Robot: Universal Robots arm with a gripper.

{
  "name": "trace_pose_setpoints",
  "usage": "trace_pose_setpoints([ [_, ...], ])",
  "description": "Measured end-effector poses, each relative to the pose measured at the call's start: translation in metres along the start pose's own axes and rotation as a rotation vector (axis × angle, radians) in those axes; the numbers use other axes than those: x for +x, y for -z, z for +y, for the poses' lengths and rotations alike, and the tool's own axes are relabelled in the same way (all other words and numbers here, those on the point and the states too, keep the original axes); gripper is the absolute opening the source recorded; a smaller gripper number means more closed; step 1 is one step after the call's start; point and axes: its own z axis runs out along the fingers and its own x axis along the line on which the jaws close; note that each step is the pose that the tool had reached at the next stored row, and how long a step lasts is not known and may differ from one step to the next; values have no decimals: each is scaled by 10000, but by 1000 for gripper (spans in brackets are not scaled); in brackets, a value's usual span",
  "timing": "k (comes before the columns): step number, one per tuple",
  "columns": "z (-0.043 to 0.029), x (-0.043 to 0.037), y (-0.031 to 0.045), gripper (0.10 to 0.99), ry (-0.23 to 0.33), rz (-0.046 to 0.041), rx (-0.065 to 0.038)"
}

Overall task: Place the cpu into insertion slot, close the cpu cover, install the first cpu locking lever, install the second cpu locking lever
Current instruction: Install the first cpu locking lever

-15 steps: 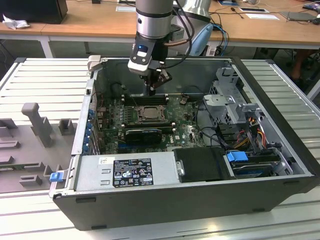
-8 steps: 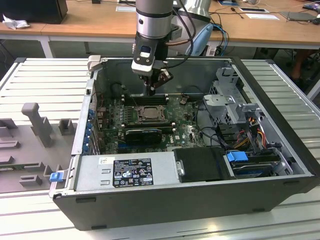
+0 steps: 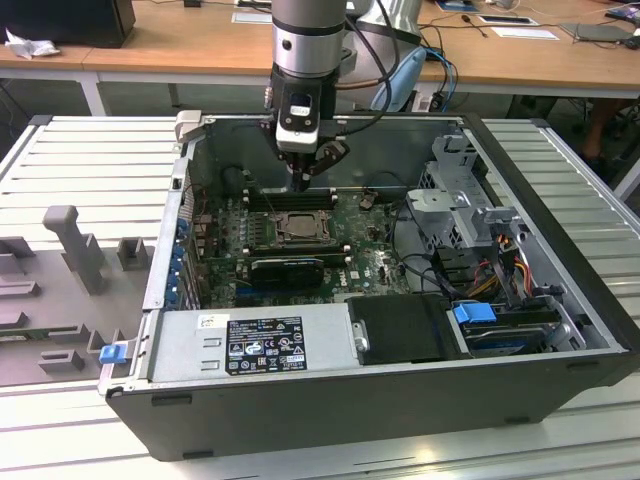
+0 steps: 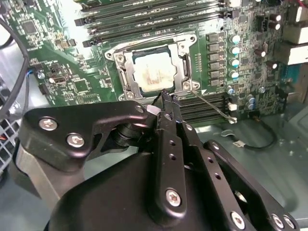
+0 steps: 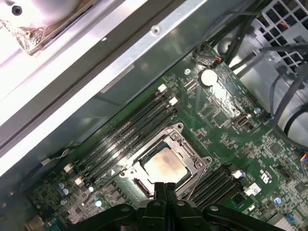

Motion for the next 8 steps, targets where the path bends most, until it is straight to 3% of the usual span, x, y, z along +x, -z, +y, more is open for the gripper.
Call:
trace_pose_setpoints([
  [8, 0, 0, 0, 106, 1275, 23, 11],
])
